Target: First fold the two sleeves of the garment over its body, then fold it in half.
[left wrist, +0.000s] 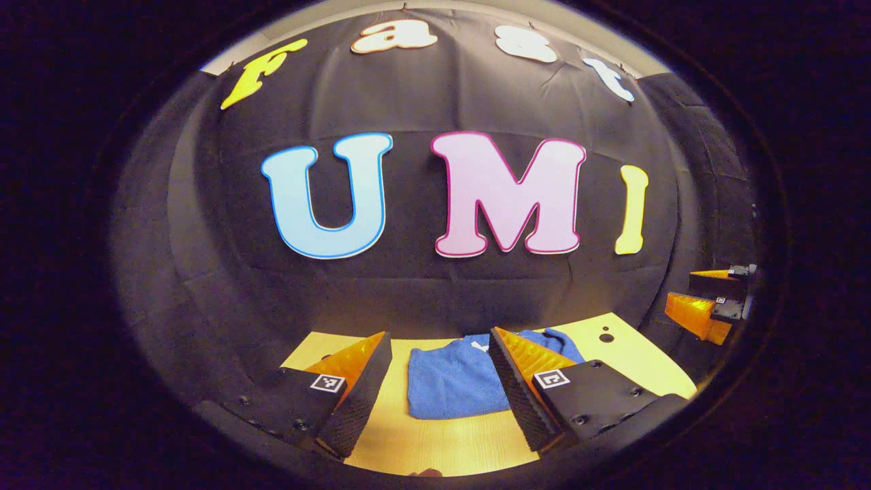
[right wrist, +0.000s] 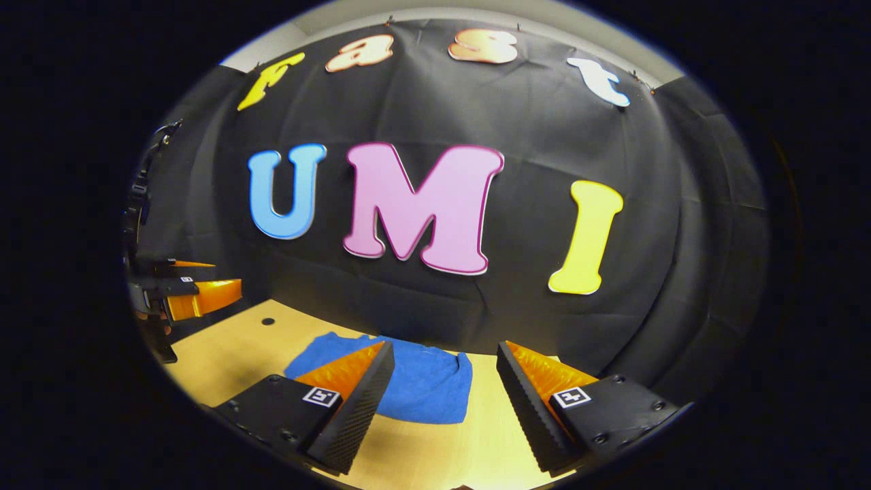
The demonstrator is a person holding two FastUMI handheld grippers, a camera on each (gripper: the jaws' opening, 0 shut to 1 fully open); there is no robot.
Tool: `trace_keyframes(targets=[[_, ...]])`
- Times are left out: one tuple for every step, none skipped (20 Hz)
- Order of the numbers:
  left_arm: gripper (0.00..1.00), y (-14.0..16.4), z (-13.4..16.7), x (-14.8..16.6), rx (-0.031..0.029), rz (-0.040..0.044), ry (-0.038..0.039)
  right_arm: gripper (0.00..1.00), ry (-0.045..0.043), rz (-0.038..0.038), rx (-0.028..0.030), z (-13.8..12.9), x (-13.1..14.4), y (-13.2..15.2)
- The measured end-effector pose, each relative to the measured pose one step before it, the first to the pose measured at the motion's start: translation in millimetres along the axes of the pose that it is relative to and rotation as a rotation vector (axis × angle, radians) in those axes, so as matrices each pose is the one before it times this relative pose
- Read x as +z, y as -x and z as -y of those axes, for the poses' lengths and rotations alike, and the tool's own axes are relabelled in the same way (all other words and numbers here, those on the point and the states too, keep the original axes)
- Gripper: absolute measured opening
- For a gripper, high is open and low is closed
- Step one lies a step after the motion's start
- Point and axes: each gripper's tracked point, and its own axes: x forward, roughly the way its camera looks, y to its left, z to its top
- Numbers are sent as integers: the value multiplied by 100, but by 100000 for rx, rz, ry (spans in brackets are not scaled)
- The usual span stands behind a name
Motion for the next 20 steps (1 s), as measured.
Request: trace_keyframes(targets=[[82,2198,259,1083,23,4138,-475,96,1187,2634,-310,14,749,919],[81,2369,311,622,127,2908,-379,96,1130,2798,-269,-168,661,994],[81,1949,171,714,296,1869,54,97,730,1626,-541,-43,506,800],[85,1971,272,394,-230,1109,735,96,-97,1602,-385,-28,605,1076],[81,1704,462,313,-1273,874,1543,96,-1264,1054,-325,-189,420,995],[77,1764,743,427,-1631,1329,1350,96,-1775,1608,-58,-314,812,1084],[77,1792,283,346,-478,1275,325,96,-1567,928,-684,-142,443,717],[85,1682,-301,93,345,1105,-627,96,-1222,884,-656,-199,451,922],[85,1542,34,126,-325,1102,-1124,96,-1316,1171,-721,-95,326,633],[85,1383,447,53,-318,1292,-1394,96,-1265,944,-655,-46,370,725],[83,1422,88,104,467,867,-625,96,-550,1628,-746,-32,284,613],[81,1182,290,-143,-146,-71,275,96,-602,619,-892,141,207,351],[83,1138,40,-59,531,246,1418,96,-750,188,-414,22,-35,509],[85,1035,-79,-280,489,-740,2218,100,-1021,-554,-209,7,-63,685],[81,1061,182,-249,-289,-572,2318,96,-863,-730,-226,-63,-237,593],[77,1004,45,-79,840,-177,1250,96,-601,-635,-461,-15,-128,763],[77,866,-352,-34,1642,74,379,96,-254,-524,-763,226,-209,622],[77,696,-272,-204,1724,-148,-224,86,371,-411,-453,225,-72,348],[77,768,30,-162,194,-639,6,85,572,-1117,75,119,-297,448],[86,647,907,-76,-1657,719,-228,100,1100,-214,735,138,-232,486]])
